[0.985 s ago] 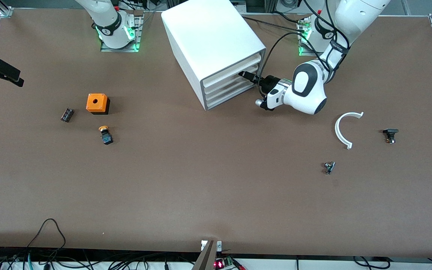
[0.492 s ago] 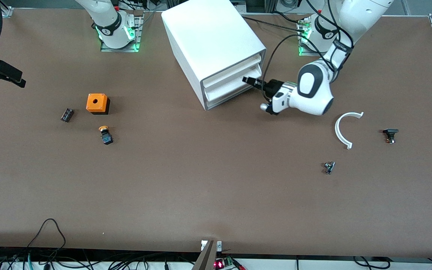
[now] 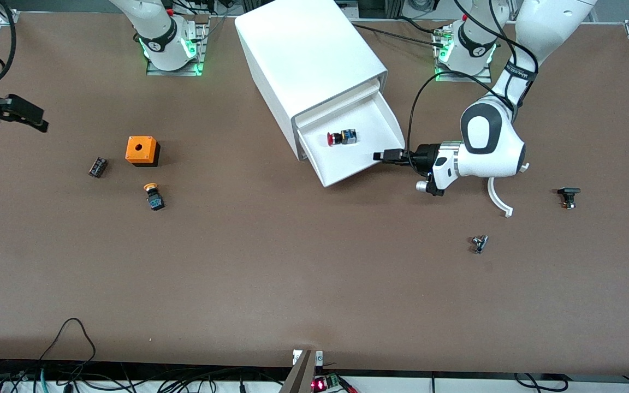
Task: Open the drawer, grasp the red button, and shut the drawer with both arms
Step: 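Pull the drawer open with the left gripper while the right gripper approaches, then lower the right gripper into the drawer onto the red button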
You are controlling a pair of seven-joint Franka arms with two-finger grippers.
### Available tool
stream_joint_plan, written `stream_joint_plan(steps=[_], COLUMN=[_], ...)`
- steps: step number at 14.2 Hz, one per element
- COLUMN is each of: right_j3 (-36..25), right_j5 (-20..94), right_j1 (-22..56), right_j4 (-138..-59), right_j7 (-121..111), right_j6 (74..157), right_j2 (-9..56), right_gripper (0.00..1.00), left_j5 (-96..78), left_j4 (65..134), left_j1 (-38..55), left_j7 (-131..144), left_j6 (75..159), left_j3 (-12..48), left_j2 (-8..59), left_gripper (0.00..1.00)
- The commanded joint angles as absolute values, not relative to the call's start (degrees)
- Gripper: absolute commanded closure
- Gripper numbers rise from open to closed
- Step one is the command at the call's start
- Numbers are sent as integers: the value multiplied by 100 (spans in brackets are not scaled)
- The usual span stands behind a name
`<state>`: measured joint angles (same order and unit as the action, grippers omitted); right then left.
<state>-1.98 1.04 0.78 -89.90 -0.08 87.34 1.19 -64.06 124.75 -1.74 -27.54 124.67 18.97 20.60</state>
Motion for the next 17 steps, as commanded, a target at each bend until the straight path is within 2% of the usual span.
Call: stream_joint_plan(steps=[1, 6, 7, 10, 13, 15, 17], right_j3=[-185, -185, -185, -184, -176, -176, 8], right_j5=[500, 536, 545, 527, 554, 562, 894], right_j1=[254, 940, 1010, 1580, 2230, 2696, 2961], right_j4=[-9026, -9026, -9026, -9026, -9018, -8712, -8395], right_j7=[-26, -35, -53, -53, -53, -70, -131], right_j6=[9017, 9439, 9518, 9764, 9975, 10125, 10134], right_j2=[306, 860, 948, 1142, 1317, 1606, 1906], right_gripper=[0, 0, 0, 0, 0, 0, 0], left_j5=[-6154, -5425, -4744, -2590, -832, -336, -133], left_j4=[12340, 12173, 12129, 10947, 9934, 9599, 9571], left_j1=[-377, -1238, -1274, -1283, -1257, -1195, -1143], left_j7=[-2646, -2637, -2637, -2331, -1103, -390, -185], left_j6=[12884, 12789, 12562, 11080, 9638, 9002, 8851], left_j3=[1794, 1460, 1302, 924, 896, 940, 975], left_j2=[1567, 433, 239, 62, -35, -114, -184], left_gripper=[0, 0, 0, 0, 0, 0, 0])
